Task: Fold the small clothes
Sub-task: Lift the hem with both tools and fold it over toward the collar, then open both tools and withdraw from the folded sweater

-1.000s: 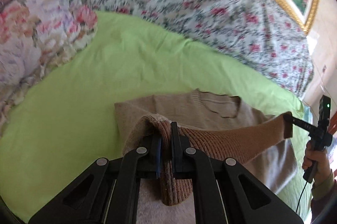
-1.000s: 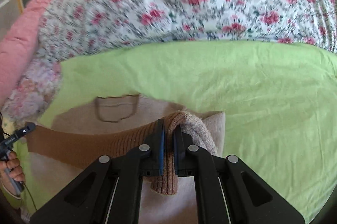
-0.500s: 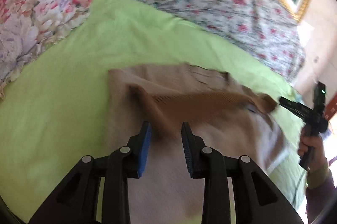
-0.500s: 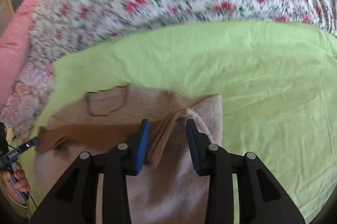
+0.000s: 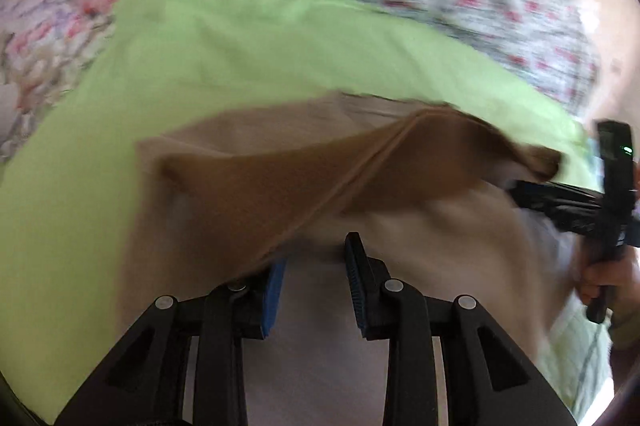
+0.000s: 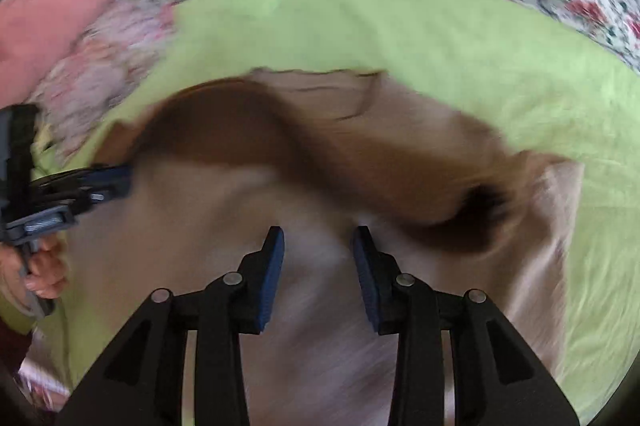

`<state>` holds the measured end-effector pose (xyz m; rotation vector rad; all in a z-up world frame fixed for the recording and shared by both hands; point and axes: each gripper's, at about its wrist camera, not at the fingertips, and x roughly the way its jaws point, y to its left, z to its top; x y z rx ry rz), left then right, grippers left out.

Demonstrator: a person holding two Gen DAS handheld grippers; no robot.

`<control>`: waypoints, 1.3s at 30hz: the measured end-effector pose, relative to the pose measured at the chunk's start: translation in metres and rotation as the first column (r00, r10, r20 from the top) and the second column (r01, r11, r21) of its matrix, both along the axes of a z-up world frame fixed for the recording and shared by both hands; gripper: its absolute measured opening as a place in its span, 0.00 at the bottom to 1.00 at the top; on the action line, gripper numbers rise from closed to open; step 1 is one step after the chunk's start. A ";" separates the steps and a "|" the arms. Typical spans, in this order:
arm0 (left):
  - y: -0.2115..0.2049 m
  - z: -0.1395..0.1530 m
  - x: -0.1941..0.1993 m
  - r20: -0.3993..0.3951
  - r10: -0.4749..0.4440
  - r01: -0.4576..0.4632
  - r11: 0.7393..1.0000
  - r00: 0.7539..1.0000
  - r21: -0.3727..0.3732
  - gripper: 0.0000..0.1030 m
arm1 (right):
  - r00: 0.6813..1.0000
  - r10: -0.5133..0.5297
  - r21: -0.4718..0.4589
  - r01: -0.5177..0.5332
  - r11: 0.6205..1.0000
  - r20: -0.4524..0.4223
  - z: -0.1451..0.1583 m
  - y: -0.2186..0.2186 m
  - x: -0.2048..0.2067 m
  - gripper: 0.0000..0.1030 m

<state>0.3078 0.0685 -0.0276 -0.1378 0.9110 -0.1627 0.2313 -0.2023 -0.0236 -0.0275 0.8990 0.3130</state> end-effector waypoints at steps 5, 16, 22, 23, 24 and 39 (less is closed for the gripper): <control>0.044 -0.001 0.026 -0.003 0.109 -0.109 0.992 0.994 -0.063 0.26 | 0.986 -0.168 0.019 0.168 0.986 0.022 0.000 -0.041 0.039 0.36; 0.069 0.017 -0.036 0.028 0.218 -0.213 0.970 0.976 -0.118 0.30 | 0.972 -0.224 0.105 0.217 0.971 0.071 0.025 -0.059 -0.013 0.37; 0.064 0.020 -0.104 0.013 0.242 -0.237 0.959 0.970 -0.157 0.33 | 0.989 -0.139 0.137 0.131 0.982 0.047 0.029 -0.032 -0.071 0.42; 0.062 0.020 -0.115 0.005 0.244 -0.239 0.956 0.970 -0.167 0.33 | 0.993 -0.114 0.149 0.107 0.983 0.040 0.030 -0.024 -0.085 0.43; 0.059 0.020 -0.122 0.003 0.243 -0.238 0.955 0.970 -0.175 0.33 | 0.995 -0.096 0.157 0.089 0.983 0.038 0.030 -0.018 -0.095 0.45; 0.061 -0.007 -0.223 -0.104 0.211 -0.230 0.945 0.972 -0.232 0.42 | 1.000 -0.007 0.210 0.007 0.978 -0.004 0.006 0.060 -0.192 0.51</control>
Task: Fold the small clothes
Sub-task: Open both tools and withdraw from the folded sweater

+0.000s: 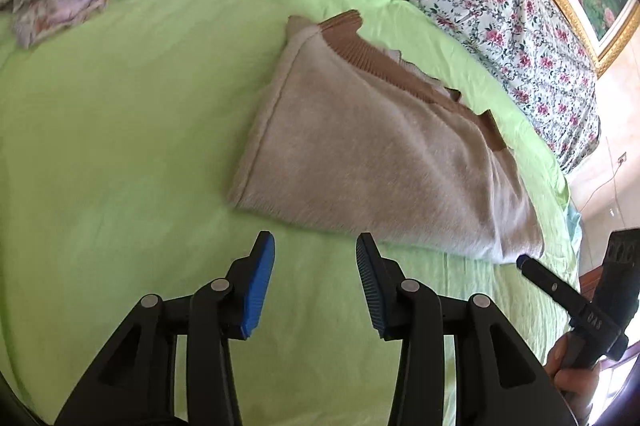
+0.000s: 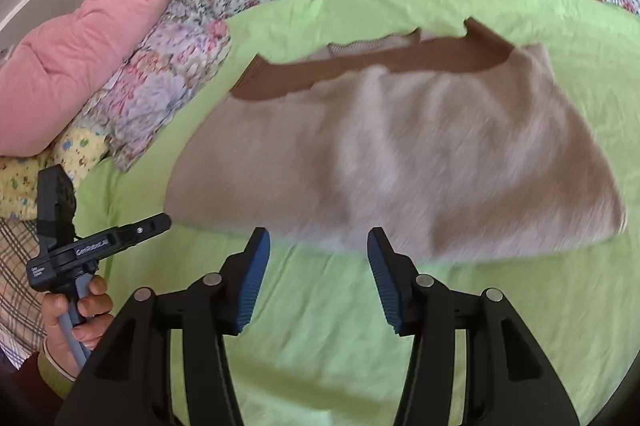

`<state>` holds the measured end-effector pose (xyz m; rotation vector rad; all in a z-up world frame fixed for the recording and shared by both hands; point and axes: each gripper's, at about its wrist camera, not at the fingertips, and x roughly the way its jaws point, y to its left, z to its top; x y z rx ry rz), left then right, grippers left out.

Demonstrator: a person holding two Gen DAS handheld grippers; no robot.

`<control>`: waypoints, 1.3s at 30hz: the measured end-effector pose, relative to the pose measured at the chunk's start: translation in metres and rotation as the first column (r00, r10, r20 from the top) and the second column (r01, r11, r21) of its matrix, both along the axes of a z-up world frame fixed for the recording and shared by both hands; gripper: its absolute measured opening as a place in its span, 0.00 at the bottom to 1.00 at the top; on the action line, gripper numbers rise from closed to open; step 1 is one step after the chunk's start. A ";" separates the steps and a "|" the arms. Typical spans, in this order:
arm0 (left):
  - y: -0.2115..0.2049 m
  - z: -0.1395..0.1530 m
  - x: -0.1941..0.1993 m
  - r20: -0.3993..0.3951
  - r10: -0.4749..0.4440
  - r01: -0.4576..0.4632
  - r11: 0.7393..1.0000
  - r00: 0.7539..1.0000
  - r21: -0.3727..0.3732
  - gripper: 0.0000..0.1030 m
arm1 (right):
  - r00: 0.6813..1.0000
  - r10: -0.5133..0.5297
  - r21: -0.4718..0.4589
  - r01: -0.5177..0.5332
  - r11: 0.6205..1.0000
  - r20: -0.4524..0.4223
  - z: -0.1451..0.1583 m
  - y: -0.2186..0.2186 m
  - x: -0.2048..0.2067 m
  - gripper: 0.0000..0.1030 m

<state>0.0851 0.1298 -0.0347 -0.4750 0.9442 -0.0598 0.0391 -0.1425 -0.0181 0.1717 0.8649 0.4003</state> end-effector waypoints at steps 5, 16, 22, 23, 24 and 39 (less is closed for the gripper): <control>0.012 -0.007 -0.012 -0.013 0.029 -0.030 0.999 0.999 -0.038 0.46 | 0.999 0.018 0.002 -0.017 1.000 -0.027 -0.010 0.015 -0.013 0.51; 0.012 -0.013 -0.007 -0.047 0.079 -0.083 0.992 0.996 -0.095 0.57 | 0.999 0.033 0.029 -0.032 0.999 -0.018 -0.012 0.014 -0.024 0.53; 0.009 -0.026 0.016 -0.061 0.133 -0.142 0.976 0.989 -0.168 0.63 | 0.999 0.036 0.044 -0.035 0.998 -0.033 -0.015 0.001 -0.016 0.54; 0.007 -0.026 0.018 -0.057 0.140 -0.147 0.975 0.989 -0.168 0.65 | 0.999 0.038 0.045 -0.036 0.998 -0.034 -0.014 0.000 -0.014 0.54; 0.005 -0.026 0.022 -0.052 0.146 -0.153 0.973 0.988 -0.171 0.67 | 0.999 0.041 0.043 -0.039 0.998 -0.033 -0.013 -0.002 -0.011 0.54; 0.000 -0.033 0.045 0.002 0.259 -0.250 0.935 0.966 -0.251 0.76 | 0.999 0.029 0.043 -0.029 0.999 -0.013 -0.004 -0.021 0.015 0.54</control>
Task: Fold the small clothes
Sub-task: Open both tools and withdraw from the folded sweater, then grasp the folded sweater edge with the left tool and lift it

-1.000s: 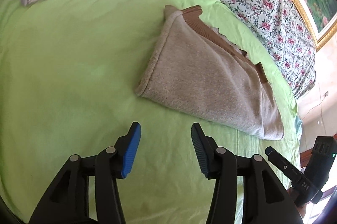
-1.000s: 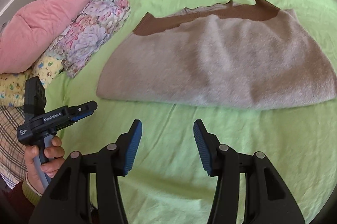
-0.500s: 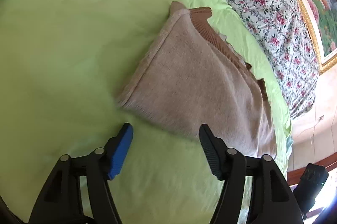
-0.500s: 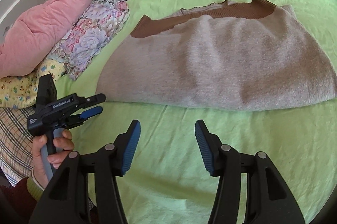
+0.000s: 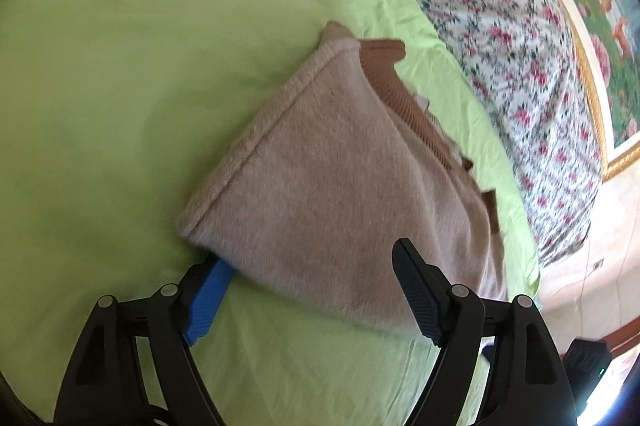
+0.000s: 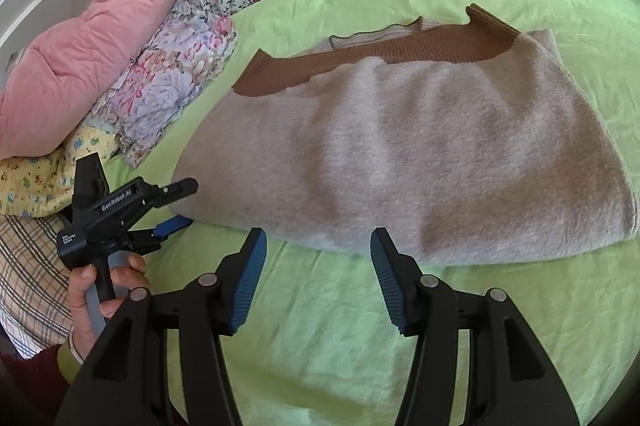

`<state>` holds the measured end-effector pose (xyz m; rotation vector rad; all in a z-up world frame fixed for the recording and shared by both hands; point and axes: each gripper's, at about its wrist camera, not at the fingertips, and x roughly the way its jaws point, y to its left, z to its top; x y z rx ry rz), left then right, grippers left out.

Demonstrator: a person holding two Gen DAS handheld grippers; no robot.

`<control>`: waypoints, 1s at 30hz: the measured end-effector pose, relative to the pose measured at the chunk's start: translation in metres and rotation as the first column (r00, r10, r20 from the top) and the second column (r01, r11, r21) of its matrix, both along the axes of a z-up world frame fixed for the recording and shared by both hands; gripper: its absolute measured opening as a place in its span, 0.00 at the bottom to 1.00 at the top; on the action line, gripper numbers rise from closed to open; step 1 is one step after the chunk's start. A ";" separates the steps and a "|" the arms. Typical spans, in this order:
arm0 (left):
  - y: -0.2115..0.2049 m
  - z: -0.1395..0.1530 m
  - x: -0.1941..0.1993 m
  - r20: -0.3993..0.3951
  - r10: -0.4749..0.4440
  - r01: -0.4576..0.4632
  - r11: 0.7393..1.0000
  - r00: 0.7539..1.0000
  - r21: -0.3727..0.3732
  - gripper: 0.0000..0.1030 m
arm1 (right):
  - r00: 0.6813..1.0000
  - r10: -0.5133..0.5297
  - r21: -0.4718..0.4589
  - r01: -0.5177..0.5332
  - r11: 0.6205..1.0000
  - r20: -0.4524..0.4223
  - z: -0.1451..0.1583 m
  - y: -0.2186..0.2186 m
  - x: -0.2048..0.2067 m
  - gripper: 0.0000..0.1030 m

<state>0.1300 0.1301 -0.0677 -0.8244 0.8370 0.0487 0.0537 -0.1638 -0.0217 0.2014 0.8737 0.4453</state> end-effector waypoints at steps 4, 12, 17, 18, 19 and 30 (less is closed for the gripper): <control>0.004 -0.001 0.013 0.028 0.026 -0.026 1.000 0.999 0.014 0.69 | 1.000 0.006 0.004 -0.006 1.000 -0.010 -0.002 -0.003 0.004 0.54; -0.010 0.011 0.032 0.064 -0.035 0.026 0.991 0.997 0.135 0.12 | 1.000 0.005 0.014 -0.005 1.000 -0.022 -0.005 -0.013 0.024 0.54; -0.043 0.053 0.042 0.075 -0.132 0.104 0.951 0.988 0.291 0.10 | 0.998 -0.020 0.022 0.021 1.000 -0.065 -0.002 -0.027 0.042 0.54; -0.050 0.060 0.045 0.075 -0.152 0.122 0.943 0.986 0.309 0.10 | 0.996 -0.031 0.025 0.033 0.999 -0.080 0.001 -0.032 0.047 0.54; -0.060 0.070 0.047 0.076 -0.182 0.147 0.932 0.980 0.332 0.10 | 0.995 -0.039 0.029 0.042 0.999 -0.088 0.004 -0.036 0.050 0.54; -0.217 0.102 0.063 0.034 -0.490 0.395 0.739 0.871 0.546 0.09 | 0.972 -0.129 0.146 0.159 0.977 -0.197 0.060 -0.108 0.094 0.54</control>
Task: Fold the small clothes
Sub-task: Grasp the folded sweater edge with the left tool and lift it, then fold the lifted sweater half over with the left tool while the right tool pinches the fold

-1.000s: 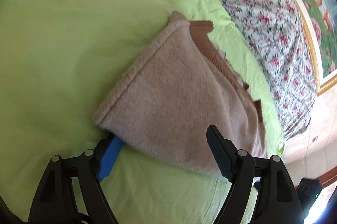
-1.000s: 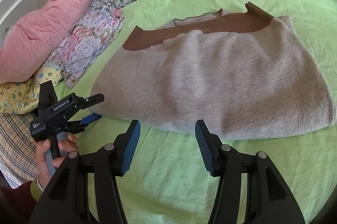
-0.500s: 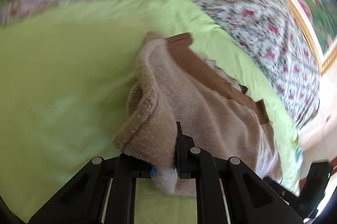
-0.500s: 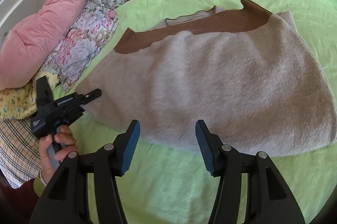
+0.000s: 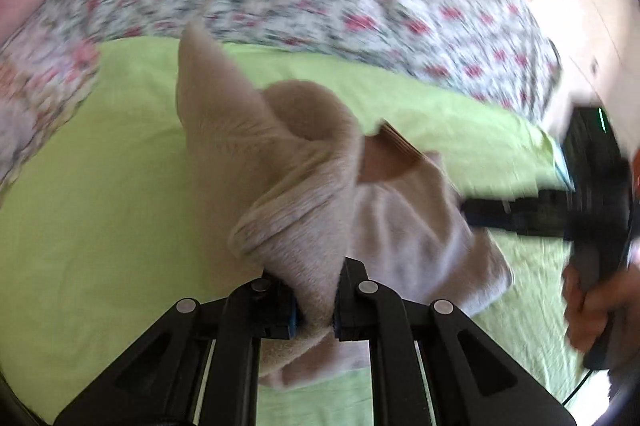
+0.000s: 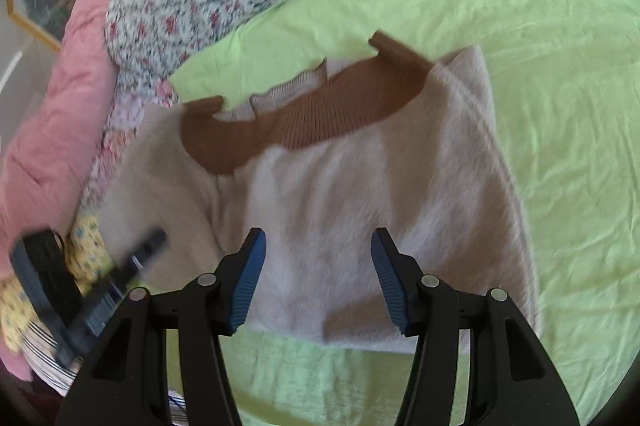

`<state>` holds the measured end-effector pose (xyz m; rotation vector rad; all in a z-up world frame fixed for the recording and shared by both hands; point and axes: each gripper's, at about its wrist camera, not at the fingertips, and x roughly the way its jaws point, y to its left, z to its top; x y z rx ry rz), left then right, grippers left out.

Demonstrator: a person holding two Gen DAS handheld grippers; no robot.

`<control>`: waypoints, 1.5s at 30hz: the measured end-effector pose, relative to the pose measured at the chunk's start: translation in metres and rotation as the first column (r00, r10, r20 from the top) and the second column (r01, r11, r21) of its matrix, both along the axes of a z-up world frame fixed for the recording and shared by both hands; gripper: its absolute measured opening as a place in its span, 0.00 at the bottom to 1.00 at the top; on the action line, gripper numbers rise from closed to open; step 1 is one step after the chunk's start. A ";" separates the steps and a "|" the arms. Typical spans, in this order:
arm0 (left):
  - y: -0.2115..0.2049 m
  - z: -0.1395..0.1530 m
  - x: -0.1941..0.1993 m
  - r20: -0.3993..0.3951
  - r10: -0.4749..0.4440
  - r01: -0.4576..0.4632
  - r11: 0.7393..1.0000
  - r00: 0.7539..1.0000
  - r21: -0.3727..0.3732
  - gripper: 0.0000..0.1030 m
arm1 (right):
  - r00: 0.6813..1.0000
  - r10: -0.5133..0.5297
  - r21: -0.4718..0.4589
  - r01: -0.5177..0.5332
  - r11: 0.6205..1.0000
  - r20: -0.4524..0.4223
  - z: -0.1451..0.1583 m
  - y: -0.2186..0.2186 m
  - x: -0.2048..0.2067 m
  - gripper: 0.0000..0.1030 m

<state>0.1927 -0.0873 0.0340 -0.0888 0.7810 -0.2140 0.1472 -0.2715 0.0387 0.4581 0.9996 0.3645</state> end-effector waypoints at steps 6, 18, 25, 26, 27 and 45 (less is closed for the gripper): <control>-0.037 -0.031 0.002 -0.048 -0.020 0.022 0.999 0.999 0.047 0.09 | 0.990 0.118 0.074 -0.112 0.991 -0.081 -0.009 0.018 0.050 0.55; -0.038 -0.022 -0.010 -0.034 0.022 -0.019 0.996 0.999 0.087 0.09 | 0.949 0.289 0.160 -0.268 0.950 -0.125 -0.032 0.087 0.127 0.18; -0.097 -0.002 -0.021 0.007 -0.038 0.038 0.998 0.999 0.058 0.09 | 0.945 0.327 0.033 -0.327 0.945 -0.015 0.016 0.036 0.101 0.16; -0.109 -0.005 -0.021 0.003 -0.041 0.041 0.997 0.999 0.064 0.09 | 0.945 0.328 -0.001 -0.328 0.945 -0.018 0.016 0.027 0.098 0.16; -0.117 -0.009 -0.020 -0.002 -0.043 0.043 0.997 0.999 0.069 0.09 | 0.945 0.325 -0.042 -0.325 0.945 -0.025 0.013 0.018 0.096 0.16; -0.155 -0.056 -0.003 -0.157 -0.141 0.152 0.987 0.978 0.061 0.24 | 0.984 0.159 -0.224 -0.174 0.959 -0.083 -0.027 -0.045 0.091 0.41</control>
